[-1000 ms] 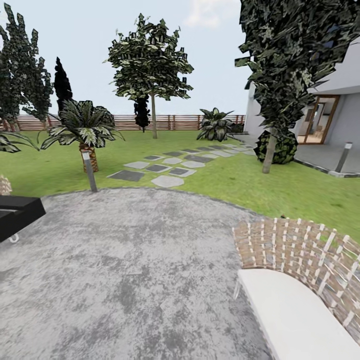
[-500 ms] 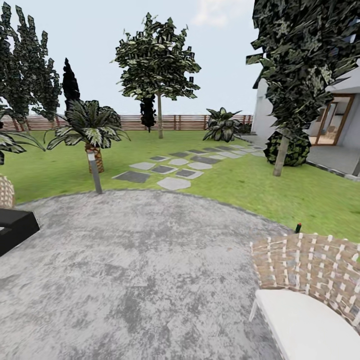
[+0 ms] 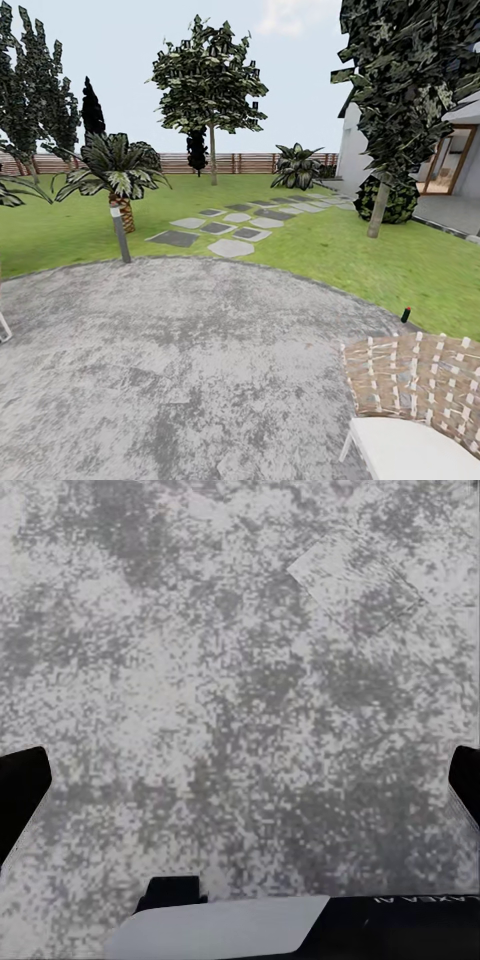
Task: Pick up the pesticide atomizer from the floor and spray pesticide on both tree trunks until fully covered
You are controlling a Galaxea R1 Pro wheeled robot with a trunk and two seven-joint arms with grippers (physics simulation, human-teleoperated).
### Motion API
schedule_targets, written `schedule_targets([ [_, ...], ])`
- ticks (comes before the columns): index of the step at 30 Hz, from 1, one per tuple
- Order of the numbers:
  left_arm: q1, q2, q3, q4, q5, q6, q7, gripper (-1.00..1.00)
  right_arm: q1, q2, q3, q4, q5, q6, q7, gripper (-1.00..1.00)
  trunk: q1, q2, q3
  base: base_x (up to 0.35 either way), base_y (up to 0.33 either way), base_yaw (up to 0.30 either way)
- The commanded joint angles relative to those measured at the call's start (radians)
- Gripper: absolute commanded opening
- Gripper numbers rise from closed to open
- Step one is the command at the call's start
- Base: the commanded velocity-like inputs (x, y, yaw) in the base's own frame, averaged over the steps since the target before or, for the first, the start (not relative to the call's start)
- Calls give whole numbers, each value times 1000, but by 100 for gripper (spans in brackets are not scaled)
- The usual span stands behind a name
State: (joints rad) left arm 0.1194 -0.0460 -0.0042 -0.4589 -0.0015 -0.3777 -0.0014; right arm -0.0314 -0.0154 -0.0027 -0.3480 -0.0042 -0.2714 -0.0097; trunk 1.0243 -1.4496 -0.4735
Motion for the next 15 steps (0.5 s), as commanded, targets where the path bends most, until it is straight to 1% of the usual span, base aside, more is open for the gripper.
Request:
schedule_targets([
  [1, 0, 0, 0, -1, 0, -1, 0, 100, -1, 0, 0, 1, 0, -3, -1, 100, 1, 0, -1, 350, -11, 21],
  [8, 0, 0, 0, -1, 0, -1, 0, 100, 0, 0, 0, 1, 0, -3, -1, 100, 1, 0, -1, 350, -4, 76],
  [15, 0, 0, 0, -1, 0, -1, 0, 100, -1, 0, 0, 1, 0, -3, -1, 100, 1, 0, -1, 350, 0, 151],
])
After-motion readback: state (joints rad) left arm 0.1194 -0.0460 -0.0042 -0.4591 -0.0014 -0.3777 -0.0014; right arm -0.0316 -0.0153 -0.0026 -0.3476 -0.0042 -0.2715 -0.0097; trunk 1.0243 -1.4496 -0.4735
